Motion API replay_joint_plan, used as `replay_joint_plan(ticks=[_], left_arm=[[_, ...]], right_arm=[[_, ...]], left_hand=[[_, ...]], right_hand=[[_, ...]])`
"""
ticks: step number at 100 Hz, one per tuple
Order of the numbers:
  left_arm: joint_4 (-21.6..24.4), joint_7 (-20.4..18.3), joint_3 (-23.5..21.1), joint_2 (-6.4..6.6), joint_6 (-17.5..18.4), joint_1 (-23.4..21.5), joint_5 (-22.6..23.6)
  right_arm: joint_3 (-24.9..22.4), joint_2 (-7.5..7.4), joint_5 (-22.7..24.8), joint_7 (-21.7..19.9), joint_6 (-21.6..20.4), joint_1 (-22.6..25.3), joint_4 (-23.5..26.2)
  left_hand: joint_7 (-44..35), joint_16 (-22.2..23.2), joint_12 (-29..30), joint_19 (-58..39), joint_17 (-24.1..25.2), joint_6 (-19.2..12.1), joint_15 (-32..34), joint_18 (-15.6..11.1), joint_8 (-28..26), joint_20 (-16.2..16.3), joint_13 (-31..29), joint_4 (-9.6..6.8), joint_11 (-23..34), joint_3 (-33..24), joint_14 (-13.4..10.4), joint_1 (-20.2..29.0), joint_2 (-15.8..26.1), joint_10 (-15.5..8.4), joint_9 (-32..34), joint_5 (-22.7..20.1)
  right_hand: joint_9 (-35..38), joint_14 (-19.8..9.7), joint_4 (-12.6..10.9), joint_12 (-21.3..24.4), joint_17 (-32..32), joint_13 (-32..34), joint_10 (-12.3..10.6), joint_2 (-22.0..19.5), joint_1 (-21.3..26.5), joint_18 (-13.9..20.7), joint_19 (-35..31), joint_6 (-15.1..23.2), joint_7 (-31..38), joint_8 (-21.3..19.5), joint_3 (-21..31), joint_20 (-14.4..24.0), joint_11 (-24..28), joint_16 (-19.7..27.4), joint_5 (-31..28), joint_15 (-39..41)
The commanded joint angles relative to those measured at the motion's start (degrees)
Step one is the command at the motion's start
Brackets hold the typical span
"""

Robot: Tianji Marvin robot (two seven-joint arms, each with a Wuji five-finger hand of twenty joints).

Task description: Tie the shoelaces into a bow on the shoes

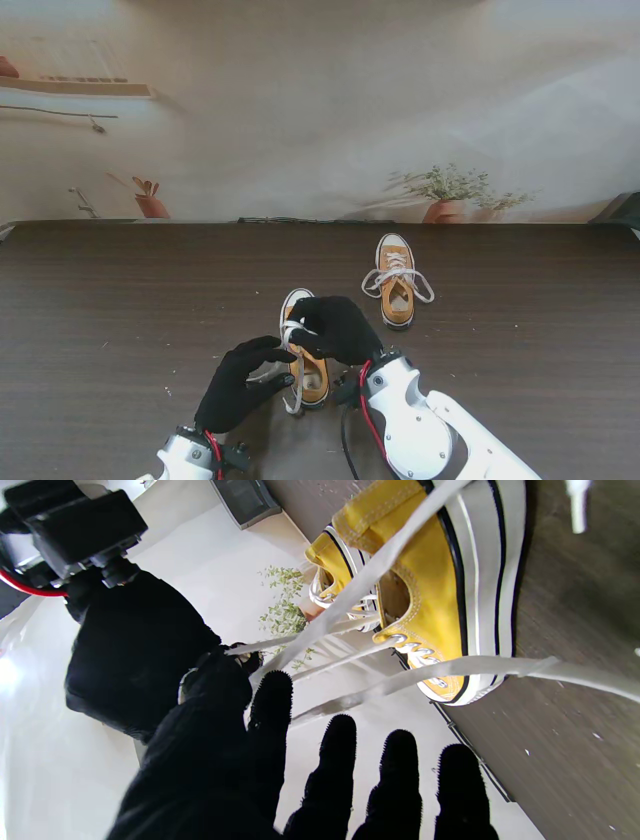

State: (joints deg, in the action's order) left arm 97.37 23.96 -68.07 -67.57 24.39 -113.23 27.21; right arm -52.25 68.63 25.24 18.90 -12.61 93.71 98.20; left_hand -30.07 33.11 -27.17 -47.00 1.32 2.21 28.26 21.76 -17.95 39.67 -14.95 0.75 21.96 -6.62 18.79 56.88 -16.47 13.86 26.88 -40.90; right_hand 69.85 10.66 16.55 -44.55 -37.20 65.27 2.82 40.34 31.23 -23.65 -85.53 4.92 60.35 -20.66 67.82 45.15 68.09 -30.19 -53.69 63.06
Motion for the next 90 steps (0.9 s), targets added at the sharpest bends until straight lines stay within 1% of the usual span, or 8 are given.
replay_joint_plan(ticks=[1,17,47,53,72,74,81,90], left_arm=[[-0.1,-0.5,0.2,-0.35,-0.7,0.4,-0.1],[-0.2,-0.7,-0.1,-0.37,-1.1,0.3,-0.6],[0.2,-5.3,-0.4,0.29,-2.1,0.5,-3.6],[0.2,-4.6,0.0,0.08,-2.1,0.6,-3.8],[-0.5,0.4,0.7,-0.87,-2.4,0.7,-2.4],[-0.6,0.9,0.8,-0.96,-2.5,0.7,-2.2],[-1.0,2.1,1.0,-1.11,-2.8,0.9,-1.1],[-1.2,2.0,1.0,-1.02,-3.2,1.2,-0.6]], right_arm=[[0.0,-0.2,-0.1,-0.8,-0.3,-0.1,0.1],[-0.2,-0.22,-0.3,-1.1,-0.5,-0.4,-0.5],[0.3,-0.05,-0.7,-1.0,-0.9,-1.0,-1.6],[0.3,-0.07,-0.7,-1.0,-1.0,-1.0,-1.7],[0.0,-0.15,-0.6,-1.2,-1.0,-0.9,-1.7],[0.0,-0.15,-0.6,-1.2,-1.1,-0.9,-1.7],[0.0,-0.15,-0.6,-1.1,-1.2,-0.9,-1.8],[0.2,-0.09,-0.7,-1.0,-1.3,-0.9,-1.9]], left_hand=[[1.2,-0.3,0.1,-0.8,-0.2,-6.9,-0.2,-0.2,1.4,-0.5,-0.9,0.58,-0.9,1.3,-1.4,1.6,1.0,-1.8,-0.4,0.9],[-0.5,-0.3,0.0,-1.0,-0.2,-5.5,-0.1,0.0,-1.4,-0.4,-0.9,0.27,-0.6,1.5,-1.0,0.7,0.8,-1.4,-0.1,-0.7],[7.5,0.1,0.1,-0.5,0.6,-7.4,-0.2,-0.8,3.5,-0.3,0.0,0.81,-1.3,1.9,-1.4,0.7,3.6,-1.5,-0.9,-0.2],[2.9,0.4,-0.6,-0.5,0.5,-7.1,-0.1,-0.5,-1.0,0.0,-0.2,0.42,-0.6,2.6,-1.3,1.8,2.3,-1.2,-0.9,-0.7],[-4.5,0.6,-1.6,-0.7,0.5,-6.4,0.6,-0.8,-11.1,0.4,0.3,-0.27,0.5,2.2,-1.6,1.4,0.6,-1.7,-3.1,9.1],[-4.1,0.6,-1.6,-0.7,0.6,-6.3,0.6,-0.9,-11.1,0.4,0.5,-0.26,0.5,2.1,-1.6,1.1,0.7,-1.8,-3.4,10.0],[0.2,0.5,-1.4,-1.1,0.8,-4.2,0.9,-1.3,-7.5,0.4,0.8,1.28,0.9,-10.7,-2.1,-6.2,-0.8,-2.2,-4.6,13.6],[4.5,0.4,-1.2,-1.0,1.0,-4.2,0.8,-1.4,-3.7,0.2,1.2,1.66,0.9,-12.6,-2.2,-7.3,-1.8,-2.5,-5.1,14.2]], right_hand=[[-0.1,-0.2,0.4,0.0,0.4,0.4,-0.5,0.3,2.5,-0.2,0.3,4.1,0.8,1.2,-0.1,-0.4,-0.2,0.7,-0.6,0.1],[-0.1,-0.2,0.4,0.0,0.4,0.5,-0.5,0.3,2.5,-0.2,0.3,4.1,0.8,1.2,-0.1,-0.4,-0.3,0.7,-0.5,0.1],[0.0,-0.2,0.4,0.0,0.4,0.5,-0.4,0.3,2.5,-0.2,0.3,4.0,0.8,1.1,-0.2,-0.4,-0.2,0.7,-0.6,0.0],[0.0,-0.2,0.4,-0.1,0.4,0.5,-0.4,0.3,2.6,-0.2,0.3,4.1,0.7,1.1,-0.1,-0.4,-0.2,0.7,-0.6,0.0],[0.0,-0.2,0.4,-0.1,0.4,0.5,-0.5,0.3,2.6,-0.2,0.3,4.0,0.8,1.1,-0.1,-0.4,-0.2,0.7,-0.5,0.0],[0.0,-0.2,0.4,-0.1,0.4,0.5,-0.5,0.2,2.5,-0.2,0.3,4.0,0.8,1.1,-0.1,-0.4,-0.2,0.7,-0.5,0.0],[0.0,-0.2,0.4,-0.1,0.4,0.5,-0.4,0.3,2.6,-0.2,0.3,4.1,0.8,1.1,-0.1,-0.4,-0.2,0.7,-0.6,0.0],[0.0,-0.2,0.4,-0.1,0.4,0.5,-0.4,0.3,2.6,-0.2,0.3,4.1,0.8,1.1,-0.1,-0.4,-0.2,0.7,-0.6,0.0]])
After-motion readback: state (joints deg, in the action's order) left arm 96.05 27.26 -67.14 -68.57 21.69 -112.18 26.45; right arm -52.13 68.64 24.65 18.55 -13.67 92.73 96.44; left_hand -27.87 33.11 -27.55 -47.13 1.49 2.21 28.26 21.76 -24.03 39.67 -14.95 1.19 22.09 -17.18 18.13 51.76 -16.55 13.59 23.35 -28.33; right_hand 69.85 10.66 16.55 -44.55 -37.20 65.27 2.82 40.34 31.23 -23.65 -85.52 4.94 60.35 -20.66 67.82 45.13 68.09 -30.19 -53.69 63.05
